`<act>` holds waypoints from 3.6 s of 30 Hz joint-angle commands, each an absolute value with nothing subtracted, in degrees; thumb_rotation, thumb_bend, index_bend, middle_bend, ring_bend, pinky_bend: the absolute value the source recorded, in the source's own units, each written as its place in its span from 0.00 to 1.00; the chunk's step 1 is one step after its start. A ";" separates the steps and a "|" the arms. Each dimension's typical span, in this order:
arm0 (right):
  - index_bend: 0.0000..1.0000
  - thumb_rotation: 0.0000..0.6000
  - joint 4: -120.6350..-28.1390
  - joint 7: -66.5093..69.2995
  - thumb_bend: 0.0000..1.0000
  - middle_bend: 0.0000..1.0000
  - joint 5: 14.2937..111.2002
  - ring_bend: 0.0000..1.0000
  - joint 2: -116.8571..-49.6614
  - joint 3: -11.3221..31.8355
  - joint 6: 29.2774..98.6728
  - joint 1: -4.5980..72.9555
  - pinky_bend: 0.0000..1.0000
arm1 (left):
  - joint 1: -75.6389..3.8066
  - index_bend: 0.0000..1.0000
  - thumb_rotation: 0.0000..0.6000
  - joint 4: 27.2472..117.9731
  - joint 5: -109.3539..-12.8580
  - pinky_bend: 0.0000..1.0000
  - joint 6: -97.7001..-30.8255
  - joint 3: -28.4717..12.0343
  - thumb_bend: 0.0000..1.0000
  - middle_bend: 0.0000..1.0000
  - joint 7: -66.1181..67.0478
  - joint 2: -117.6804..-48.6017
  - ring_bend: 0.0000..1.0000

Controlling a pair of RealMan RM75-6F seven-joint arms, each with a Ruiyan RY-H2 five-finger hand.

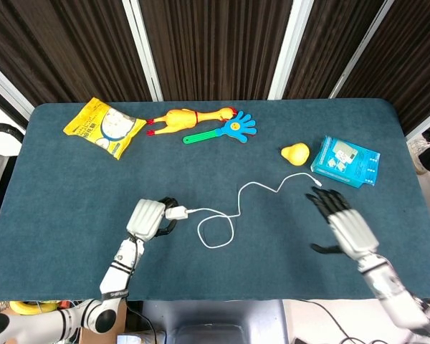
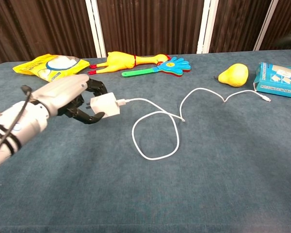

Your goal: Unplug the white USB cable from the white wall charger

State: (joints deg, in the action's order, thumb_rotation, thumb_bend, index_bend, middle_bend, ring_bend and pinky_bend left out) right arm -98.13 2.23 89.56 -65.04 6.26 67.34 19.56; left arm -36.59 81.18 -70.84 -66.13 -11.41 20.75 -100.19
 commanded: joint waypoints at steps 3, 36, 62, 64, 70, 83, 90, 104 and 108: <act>0.41 1.00 -98.53 -4.81 0.26 0.02 84.42 0.00 -77.28 12.87 63.63 27.52 0.00 | -34.27 0.75 1.00 88.10 -71.60 1.00 -69.79 -9.82 0.63 0.76 25.13 -96.84 1.00; 0.63 1.00 -86.88 -24.58 0.43 0.13 69.78 0.00 -107.60 19.33 62.61 45.92 0.00 | -32.73 0.75 1.00 97.29 -73.21 1.00 -73.61 -8.80 0.65 0.76 33.15 -92.96 1.00; 0.66 1.00 -84.69 -25.86 0.44 0.14 66.55 0.00 -110.06 19.14 63.25 47.83 0.00 | -32.31 0.75 1.00 97.51 -74.89 1.00 -73.93 -8.45 0.65 0.77 33.40 -92.44 1.00; 0.66 1.00 -84.54 -25.94 0.44 0.15 66.48 0.00 -110.24 19.06 63.31 47.97 0.00 | -32.30 0.75 1.00 97.56 -74.99 1.00 -73.90 -8.42 0.65 0.77 33.41 -92.42 1.00; 0.67 1.00 -84.68 -25.71 0.46 0.15 66.36 0.00 -110.29 19.23 63.59 48.18 0.00 | -32.18 0.75 1.00 97.92 -75.60 1.00 -74.05 -8.20 0.65 0.77 33.63 -92.14 1.00; 0.77 1.00 -84.71 -27.06 0.55 0.20 65.03 0.00 -111.33 19.63 64.36 48.88 0.00 | -31.94 0.75 1.00 98.53 -76.47 1.00 -74.45 -8.09 0.65 0.78 34.29 -92.00 1.00; 0.84 1.00 -85.49 -28.50 0.60 0.24 64.54 0.01 -111.49 19.86 65.46 48.94 0.00 | -31.85 0.75 1.00 98.54 -76.51 1.00 -74.29 -8.09 0.65 0.78 34.28 -91.76 1.00; 0.85 1.00 -91.36 -34.70 0.61 0.24 63.17 0.01 -105.13 18.17 65.26 48.27 0.00 | -32.27 0.75 1.00 98.12 -78.11 1.00 -73.49 -8.47 0.65 0.78 31.71 -90.14 1.00; 0.85 1.00 -92.21 -35.62 0.61 0.24 63.44 0.01 -102.08 17.30 65.78 47.30 0.00 | -32.37 0.75 1.00 97.24 -78.11 1.00 -73.15 -8.86 0.65 0.78 30.69 -89.20 1.00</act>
State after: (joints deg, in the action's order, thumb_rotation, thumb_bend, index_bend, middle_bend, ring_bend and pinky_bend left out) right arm -91.75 -35.06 63.35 -103.37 17.80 65.48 47.86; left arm -32.33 97.59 -78.18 -73.31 -8.70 31.04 -89.45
